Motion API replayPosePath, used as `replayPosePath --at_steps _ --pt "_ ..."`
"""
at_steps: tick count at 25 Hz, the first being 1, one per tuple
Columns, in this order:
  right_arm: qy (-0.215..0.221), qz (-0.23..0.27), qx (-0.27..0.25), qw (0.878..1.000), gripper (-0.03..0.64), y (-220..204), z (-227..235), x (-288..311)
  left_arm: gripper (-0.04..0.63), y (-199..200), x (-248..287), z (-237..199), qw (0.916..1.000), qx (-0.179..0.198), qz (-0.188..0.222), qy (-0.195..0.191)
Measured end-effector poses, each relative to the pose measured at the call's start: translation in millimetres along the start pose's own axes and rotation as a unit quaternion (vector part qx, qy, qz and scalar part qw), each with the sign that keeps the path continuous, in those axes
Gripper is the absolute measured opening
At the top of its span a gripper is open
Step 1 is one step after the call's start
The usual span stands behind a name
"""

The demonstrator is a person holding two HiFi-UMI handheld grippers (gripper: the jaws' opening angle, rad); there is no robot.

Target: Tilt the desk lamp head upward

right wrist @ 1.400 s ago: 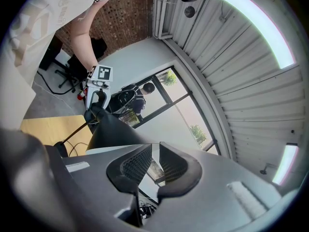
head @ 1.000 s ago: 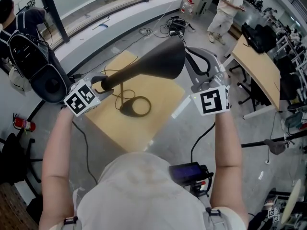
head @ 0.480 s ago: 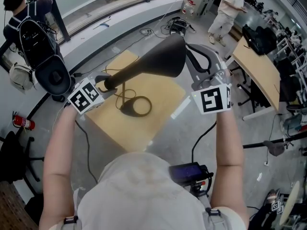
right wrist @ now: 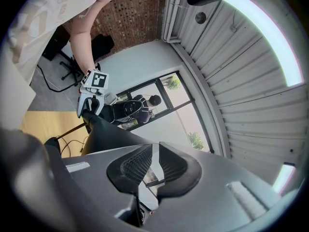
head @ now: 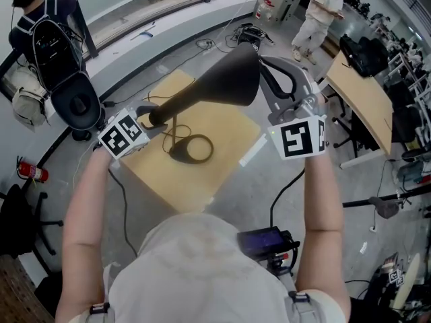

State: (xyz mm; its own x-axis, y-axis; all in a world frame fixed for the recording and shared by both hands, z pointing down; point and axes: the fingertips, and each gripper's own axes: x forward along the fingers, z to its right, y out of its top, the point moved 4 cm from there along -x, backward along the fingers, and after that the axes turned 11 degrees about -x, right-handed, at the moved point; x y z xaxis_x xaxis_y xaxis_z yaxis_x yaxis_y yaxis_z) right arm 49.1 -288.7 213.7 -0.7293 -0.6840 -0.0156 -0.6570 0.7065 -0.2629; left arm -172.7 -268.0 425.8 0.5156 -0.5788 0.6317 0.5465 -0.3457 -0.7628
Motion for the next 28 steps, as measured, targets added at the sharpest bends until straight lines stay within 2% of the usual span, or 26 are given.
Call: replayPosePath --at_steps 28 --pt "-0.001 0.004 -0.056 0.998 0.055 34.8 11.9 13.7 0.222 -2.7 8.5 3.5 0.9996 -0.023 0.006 -0.012"
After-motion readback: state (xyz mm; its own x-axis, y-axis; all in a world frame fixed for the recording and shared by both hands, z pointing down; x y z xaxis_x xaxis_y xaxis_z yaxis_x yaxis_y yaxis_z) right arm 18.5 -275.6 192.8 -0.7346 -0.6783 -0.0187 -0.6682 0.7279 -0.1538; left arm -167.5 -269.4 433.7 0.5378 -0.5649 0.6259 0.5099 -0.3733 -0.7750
